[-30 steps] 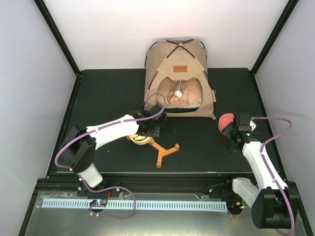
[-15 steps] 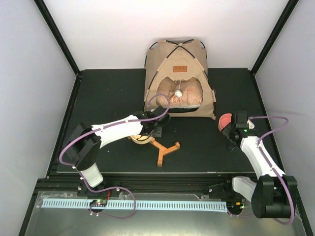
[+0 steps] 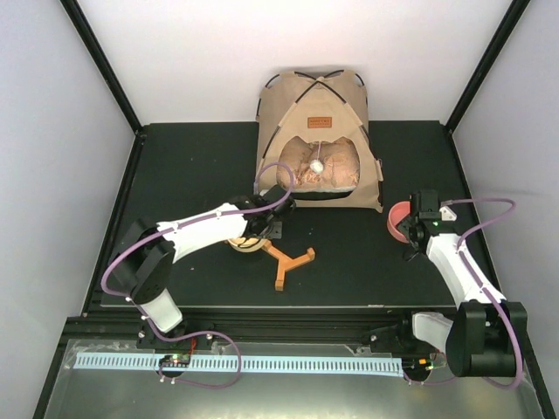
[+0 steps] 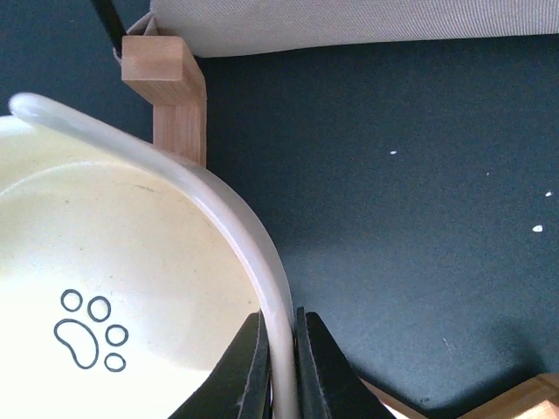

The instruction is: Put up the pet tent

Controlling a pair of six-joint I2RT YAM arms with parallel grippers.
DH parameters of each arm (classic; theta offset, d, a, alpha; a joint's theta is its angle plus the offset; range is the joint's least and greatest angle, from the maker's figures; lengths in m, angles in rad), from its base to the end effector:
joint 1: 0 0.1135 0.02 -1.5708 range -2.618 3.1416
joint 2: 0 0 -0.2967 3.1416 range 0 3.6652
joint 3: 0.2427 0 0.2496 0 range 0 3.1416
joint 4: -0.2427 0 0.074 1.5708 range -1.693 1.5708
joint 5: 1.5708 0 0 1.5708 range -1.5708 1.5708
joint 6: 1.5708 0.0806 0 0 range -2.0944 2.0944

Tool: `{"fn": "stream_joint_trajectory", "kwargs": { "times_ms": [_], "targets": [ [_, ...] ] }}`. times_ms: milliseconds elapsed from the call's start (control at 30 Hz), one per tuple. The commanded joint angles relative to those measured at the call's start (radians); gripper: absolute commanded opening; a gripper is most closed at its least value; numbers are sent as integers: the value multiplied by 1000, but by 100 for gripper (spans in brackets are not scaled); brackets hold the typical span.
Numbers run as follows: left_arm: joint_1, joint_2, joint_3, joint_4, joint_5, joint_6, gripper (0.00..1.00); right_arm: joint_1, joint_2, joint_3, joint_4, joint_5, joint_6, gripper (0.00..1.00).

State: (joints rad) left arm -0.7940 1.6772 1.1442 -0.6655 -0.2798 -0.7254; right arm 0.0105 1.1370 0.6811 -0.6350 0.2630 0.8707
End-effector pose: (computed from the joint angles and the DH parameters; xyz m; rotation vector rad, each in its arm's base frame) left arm 0.2583 -0.2310 0.1960 0.0209 2.6820 -0.0740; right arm 0.2095 -0.0188 0.1952 1.1599 2.3268 -0.0397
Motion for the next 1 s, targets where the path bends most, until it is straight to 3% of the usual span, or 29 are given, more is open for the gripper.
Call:
{"fn": "stream_joint_trajectory", "kwargs": {
  "times_ms": [0, 167, 633, 800, 900, 967],
  "targets": [
    [18, -58, -25, 0, -68, 16, 2, -6, 16, 56, -13, 127, 32, 70],
    [18, -100, -36, 32, -56, 22, 2, -8, 62, 86, -13, 134, 37, 69],
    [33, -65, -15, 16, -96, 81, 2, -54, 243, 84, 76, 95, 41, 48],
    [33, 0, -11, 7, -118, 91, 2, -56, 289, 89, 84, 96, 61, 28],
    [32, 13, -31, 45, -61, 93, 1, -56, 258, 86, 84, 87, 54, 5],
    [32, 28, -34, 52, -34, 88, 2, -56, 216, 86, 76, 88, 43, 1]
  ]
}}
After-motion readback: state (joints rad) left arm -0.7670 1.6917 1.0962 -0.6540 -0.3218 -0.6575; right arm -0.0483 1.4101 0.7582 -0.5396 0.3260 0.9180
